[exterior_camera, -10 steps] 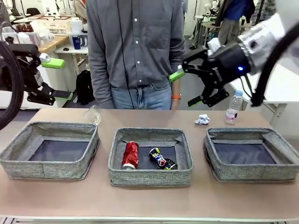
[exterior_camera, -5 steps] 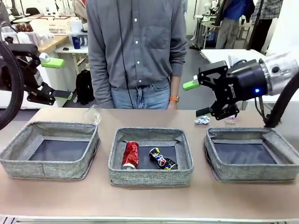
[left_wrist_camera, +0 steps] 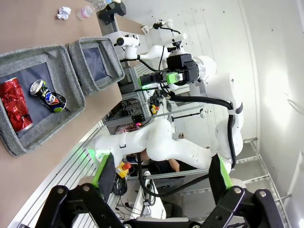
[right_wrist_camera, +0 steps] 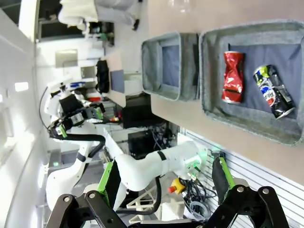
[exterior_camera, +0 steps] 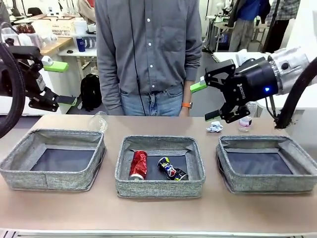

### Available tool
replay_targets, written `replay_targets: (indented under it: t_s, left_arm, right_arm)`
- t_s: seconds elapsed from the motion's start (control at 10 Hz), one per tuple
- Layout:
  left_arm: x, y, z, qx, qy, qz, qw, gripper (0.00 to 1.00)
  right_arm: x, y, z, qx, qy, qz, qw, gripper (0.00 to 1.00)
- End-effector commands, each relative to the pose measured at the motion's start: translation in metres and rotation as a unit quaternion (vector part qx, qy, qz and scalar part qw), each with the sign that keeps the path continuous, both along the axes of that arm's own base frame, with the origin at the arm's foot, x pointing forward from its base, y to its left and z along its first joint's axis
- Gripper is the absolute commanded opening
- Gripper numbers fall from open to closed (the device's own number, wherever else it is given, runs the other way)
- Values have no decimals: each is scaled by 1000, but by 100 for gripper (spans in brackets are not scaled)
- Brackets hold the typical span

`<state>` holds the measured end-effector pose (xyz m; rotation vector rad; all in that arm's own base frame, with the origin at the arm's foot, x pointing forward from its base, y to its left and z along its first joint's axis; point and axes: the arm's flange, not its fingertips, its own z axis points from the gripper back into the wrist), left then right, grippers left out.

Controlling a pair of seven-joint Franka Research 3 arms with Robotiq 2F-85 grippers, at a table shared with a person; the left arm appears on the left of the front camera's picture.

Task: Sort the waste into the appropriate baskets.
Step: Pick up the waste item pointed out by the person.

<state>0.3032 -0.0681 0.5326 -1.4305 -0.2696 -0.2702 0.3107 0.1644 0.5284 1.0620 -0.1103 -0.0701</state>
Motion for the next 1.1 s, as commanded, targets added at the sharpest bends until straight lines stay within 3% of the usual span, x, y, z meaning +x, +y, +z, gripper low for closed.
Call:
replay_targets:
  t_s: [0.0, 1.0]
  left_arm:
    - [-2, -3, 1, -14, -10, -1, 1000, 100]
    - [-2, -3, 1, -14, -10, -1, 1000, 100]
  right_arm:
    - [1, -1, 4, -6, 9, 1, 1000, 100]
    - [1, -1, 4, -6, 9, 1, 1000, 100]
